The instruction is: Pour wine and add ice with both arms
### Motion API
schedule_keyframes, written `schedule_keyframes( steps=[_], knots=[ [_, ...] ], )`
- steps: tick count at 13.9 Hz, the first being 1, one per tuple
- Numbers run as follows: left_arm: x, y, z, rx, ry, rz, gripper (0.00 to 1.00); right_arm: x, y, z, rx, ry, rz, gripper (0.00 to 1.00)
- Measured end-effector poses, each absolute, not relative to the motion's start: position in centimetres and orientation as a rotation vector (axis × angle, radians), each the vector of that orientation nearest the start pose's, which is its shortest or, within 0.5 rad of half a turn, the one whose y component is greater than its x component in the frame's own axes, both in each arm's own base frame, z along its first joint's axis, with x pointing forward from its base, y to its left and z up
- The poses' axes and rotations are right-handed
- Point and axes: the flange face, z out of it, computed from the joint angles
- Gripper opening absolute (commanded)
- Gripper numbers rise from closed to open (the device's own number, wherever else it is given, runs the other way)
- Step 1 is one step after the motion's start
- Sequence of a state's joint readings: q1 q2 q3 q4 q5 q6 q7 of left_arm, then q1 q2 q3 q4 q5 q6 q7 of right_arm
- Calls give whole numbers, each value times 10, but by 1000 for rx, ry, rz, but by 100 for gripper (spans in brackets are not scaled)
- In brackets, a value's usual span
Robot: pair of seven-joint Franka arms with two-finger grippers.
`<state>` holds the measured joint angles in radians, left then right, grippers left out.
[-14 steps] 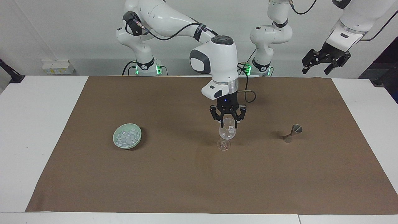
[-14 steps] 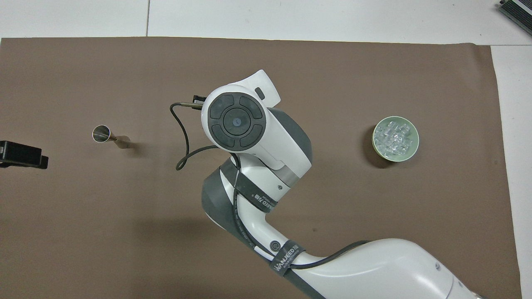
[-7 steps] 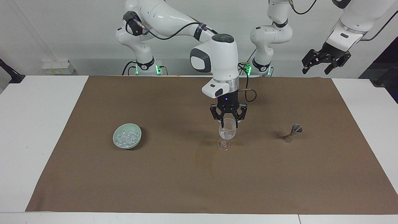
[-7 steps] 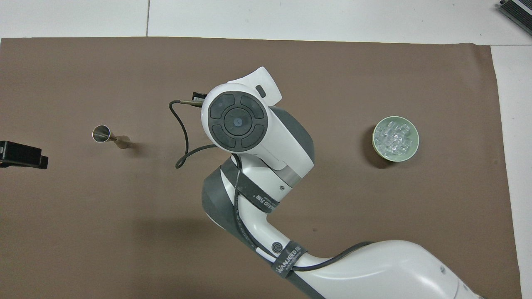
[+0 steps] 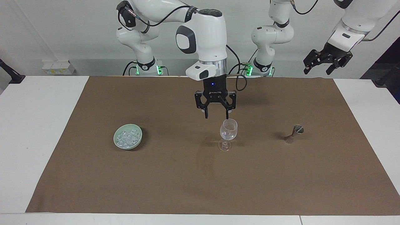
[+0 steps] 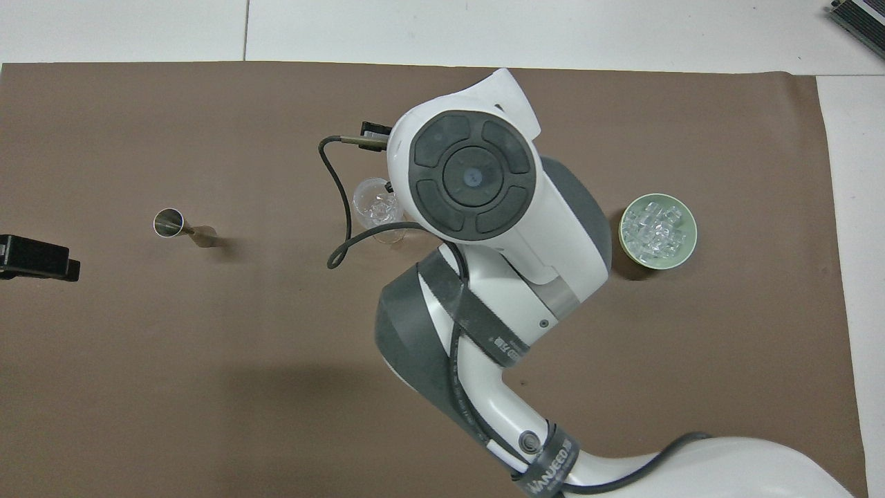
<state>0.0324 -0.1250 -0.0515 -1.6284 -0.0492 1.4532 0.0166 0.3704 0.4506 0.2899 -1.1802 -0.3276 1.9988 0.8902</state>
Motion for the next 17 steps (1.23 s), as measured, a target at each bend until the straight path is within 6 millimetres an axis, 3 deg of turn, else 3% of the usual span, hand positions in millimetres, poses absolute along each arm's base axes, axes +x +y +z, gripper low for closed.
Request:
schedule_keyframes(
  steps=[4,9,14,17],
  knots=[
    [502,-17,654,-3183,63,80,100,627,328,590,-2991,288,-640,100],
    [502,-17,654,-3183,63,80,100,638,264,563,-3092,225,-563,100],
    [502,-17,654,-3183,63,80,100,620,190,559,-3142,172,-454,100],
    [502,-17,654,-3183,63,80,100,601,153,574,-3131,137,-372,100]
  ],
)
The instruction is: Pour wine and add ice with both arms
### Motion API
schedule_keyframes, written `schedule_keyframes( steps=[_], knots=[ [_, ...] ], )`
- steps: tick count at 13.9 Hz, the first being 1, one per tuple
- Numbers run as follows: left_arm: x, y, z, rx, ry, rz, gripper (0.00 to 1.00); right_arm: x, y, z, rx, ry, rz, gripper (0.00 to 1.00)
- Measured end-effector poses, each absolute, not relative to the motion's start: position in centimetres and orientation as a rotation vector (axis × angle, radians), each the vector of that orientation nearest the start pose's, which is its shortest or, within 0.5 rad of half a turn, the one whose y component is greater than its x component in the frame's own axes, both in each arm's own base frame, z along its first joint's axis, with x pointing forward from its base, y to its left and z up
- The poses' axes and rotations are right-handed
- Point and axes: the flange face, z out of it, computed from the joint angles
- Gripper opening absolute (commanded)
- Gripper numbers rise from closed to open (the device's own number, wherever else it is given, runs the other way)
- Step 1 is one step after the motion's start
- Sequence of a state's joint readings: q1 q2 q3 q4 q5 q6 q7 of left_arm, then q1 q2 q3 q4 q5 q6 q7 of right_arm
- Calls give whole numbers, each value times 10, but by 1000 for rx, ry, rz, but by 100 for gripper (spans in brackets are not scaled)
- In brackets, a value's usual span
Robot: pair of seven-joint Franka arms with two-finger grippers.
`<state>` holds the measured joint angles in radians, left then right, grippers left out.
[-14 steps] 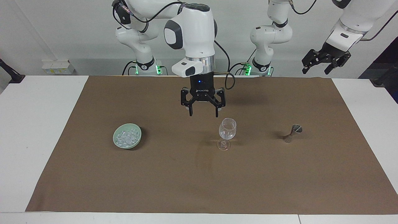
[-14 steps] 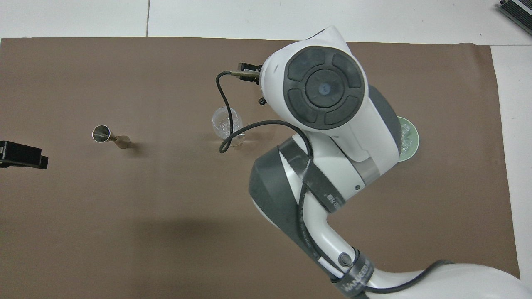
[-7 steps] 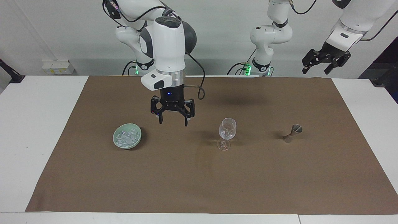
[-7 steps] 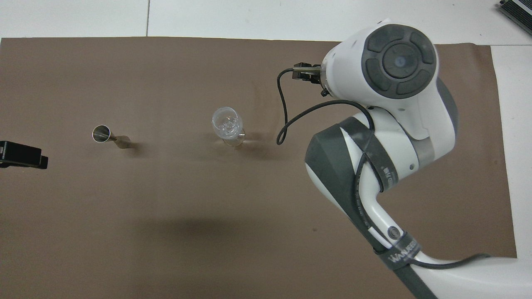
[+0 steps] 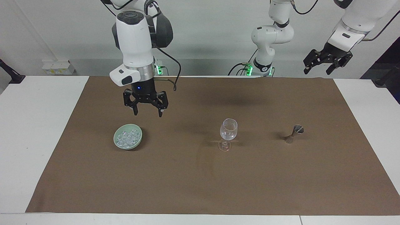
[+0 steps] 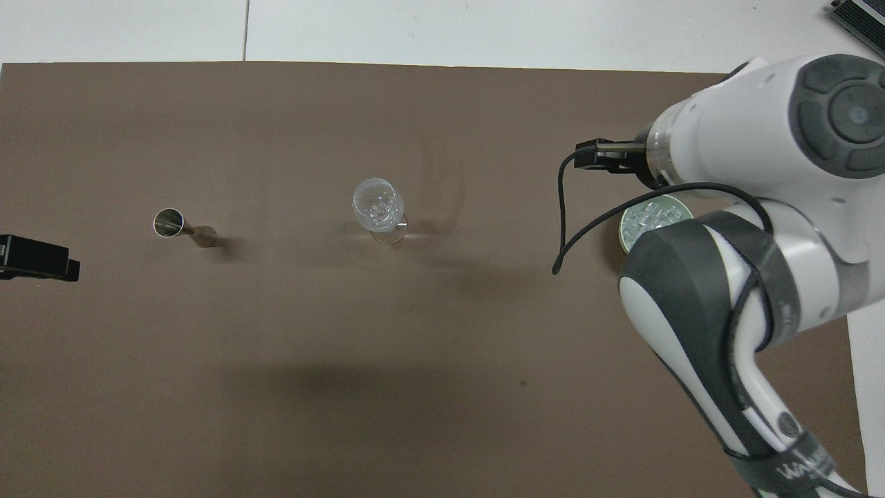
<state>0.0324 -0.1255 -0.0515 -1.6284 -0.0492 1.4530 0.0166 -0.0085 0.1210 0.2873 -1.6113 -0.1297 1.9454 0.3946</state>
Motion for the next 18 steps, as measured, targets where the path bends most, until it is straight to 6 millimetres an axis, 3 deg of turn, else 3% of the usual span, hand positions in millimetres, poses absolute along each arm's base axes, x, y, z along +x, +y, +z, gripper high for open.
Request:
schedule_keyframes(
  steps=[3,6,14,18],
  knots=[
    [502,-17,654,-3183,63,80,100,580,120,601,-3137,98,-323,100],
    [502,-17,654,-3183,63,80,100,564,103,620,-3130,72,-293,100],
    [502,-17,654,-3182,63,80,100,551,95,652,-3129,70,-278,100],
    [502,-17,654,-3183,63,79,100,542,79,655,-3149,69,-218,100]
  ],
)
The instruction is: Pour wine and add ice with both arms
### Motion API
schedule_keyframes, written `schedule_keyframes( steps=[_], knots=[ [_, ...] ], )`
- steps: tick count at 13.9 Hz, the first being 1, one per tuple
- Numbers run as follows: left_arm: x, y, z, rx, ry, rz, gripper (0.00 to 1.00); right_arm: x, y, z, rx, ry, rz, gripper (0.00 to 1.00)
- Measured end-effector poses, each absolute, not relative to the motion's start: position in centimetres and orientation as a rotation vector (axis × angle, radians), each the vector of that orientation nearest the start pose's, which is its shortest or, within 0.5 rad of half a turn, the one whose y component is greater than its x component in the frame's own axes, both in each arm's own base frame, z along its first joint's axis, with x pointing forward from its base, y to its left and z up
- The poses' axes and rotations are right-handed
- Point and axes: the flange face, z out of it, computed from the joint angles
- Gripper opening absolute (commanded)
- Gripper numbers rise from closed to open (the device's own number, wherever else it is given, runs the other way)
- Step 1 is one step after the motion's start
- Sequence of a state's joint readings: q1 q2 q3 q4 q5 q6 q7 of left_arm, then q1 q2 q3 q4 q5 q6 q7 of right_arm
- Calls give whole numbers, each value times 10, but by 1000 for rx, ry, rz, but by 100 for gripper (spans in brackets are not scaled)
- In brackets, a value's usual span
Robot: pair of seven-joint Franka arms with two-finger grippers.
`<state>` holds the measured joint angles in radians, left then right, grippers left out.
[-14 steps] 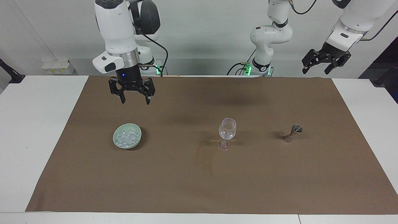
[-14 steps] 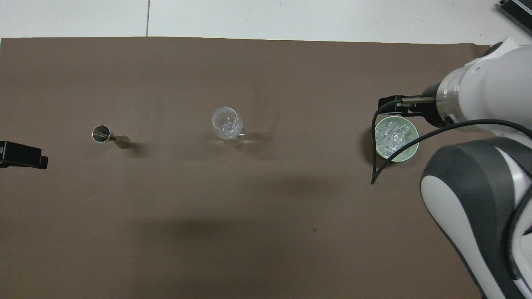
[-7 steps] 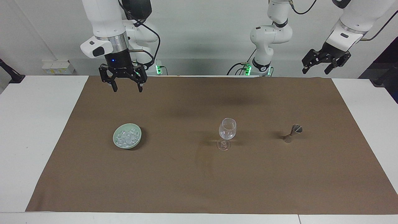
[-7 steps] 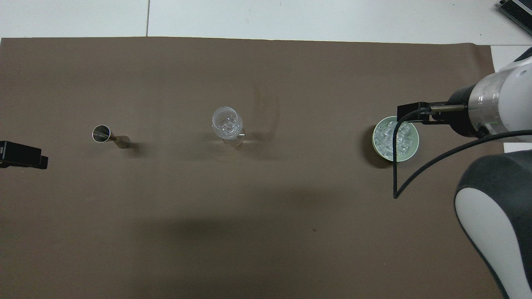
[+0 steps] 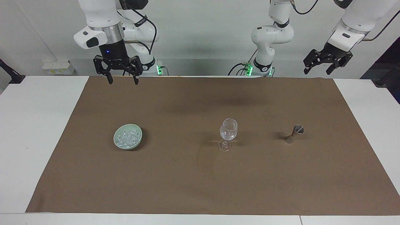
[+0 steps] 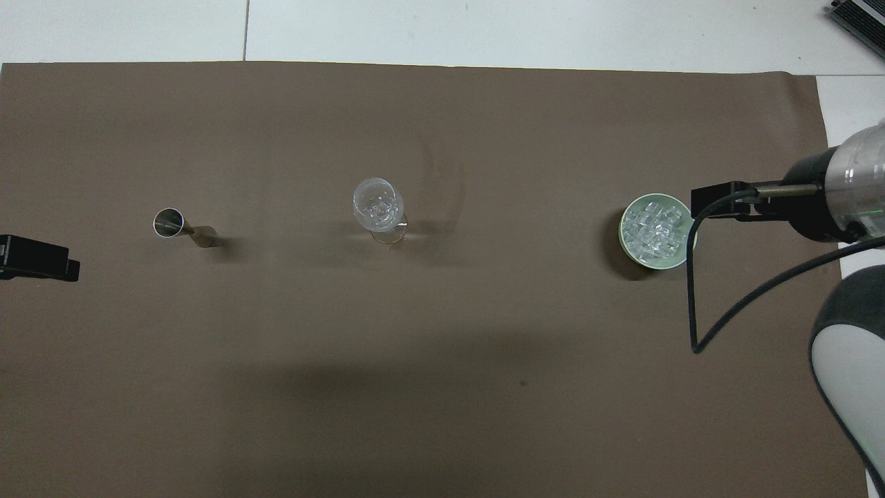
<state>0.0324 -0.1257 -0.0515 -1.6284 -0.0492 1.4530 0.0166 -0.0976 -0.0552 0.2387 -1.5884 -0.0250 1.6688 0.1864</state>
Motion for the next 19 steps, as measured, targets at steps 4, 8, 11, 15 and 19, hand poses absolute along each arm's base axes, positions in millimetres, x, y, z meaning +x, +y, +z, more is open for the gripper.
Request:
schedule_keyframes(
  steps=[4,8,11,15,19],
  knots=[
    [502,-17,654,-3183,63,79,100,536,55,647,-3160,76,-183,100],
    [502,-17,654,-3182,63,79,100,531,50,642,-3165,91,-162,100],
    [502,-17,654,-3182,63,79,100,530,50,640,-3150,96,-153,100],
    [502,-17,654,-3182,63,79,100,530,51,643,-3145,95,-168,100],
    [502,-17,654,-3182,63,79,100,530,51,645,-3143,95,-176,100]
  ],
)
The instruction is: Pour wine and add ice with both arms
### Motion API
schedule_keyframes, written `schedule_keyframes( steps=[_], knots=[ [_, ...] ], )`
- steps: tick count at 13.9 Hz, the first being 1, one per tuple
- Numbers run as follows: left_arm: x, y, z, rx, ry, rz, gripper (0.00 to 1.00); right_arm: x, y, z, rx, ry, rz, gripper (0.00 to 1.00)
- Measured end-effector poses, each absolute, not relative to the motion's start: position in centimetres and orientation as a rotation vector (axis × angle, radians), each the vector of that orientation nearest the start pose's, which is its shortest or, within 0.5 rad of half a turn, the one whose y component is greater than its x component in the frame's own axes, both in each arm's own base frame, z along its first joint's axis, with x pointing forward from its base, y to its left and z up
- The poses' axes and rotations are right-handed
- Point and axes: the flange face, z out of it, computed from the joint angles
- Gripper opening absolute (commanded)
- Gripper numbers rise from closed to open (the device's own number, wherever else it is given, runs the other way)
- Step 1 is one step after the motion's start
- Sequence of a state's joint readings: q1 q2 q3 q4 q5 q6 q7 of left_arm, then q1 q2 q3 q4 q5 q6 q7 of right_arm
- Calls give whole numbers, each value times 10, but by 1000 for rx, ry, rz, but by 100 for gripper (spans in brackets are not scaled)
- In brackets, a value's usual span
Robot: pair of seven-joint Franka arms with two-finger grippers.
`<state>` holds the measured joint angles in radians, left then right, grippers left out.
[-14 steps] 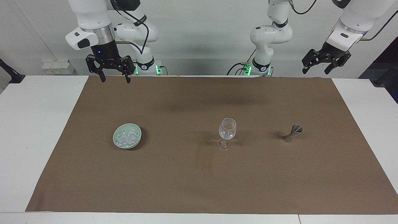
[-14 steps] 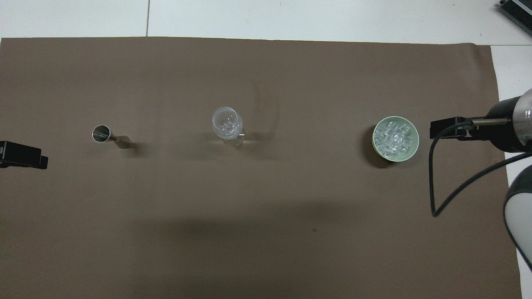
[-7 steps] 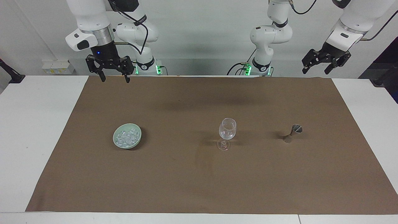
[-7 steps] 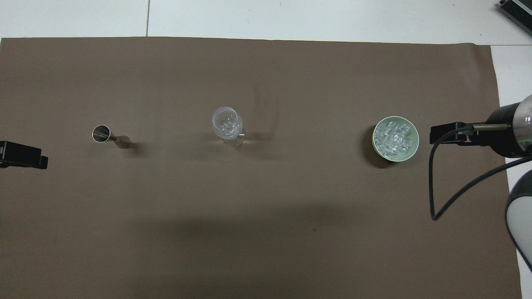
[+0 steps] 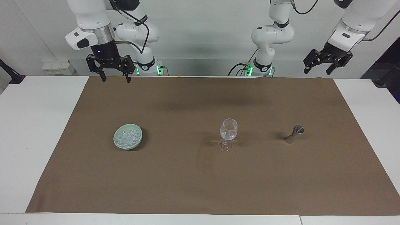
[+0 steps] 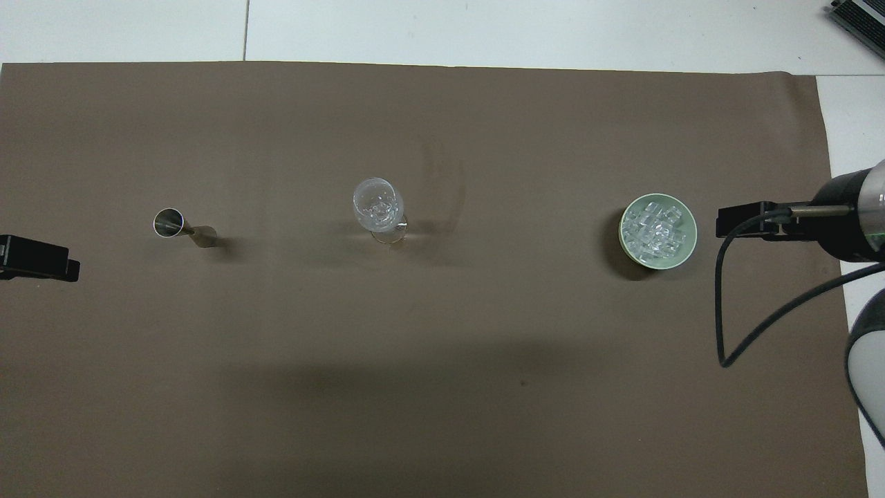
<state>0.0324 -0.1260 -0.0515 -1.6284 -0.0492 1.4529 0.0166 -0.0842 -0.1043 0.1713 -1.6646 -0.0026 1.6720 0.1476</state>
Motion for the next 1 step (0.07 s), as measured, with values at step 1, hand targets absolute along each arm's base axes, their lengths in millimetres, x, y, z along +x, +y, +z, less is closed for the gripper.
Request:
schedule_keyframes(
  steps=[1],
  knots=[
    [502,-17,654,-3182,63,79,100,530,51,646,-3142,94,-180,100]
  ],
)
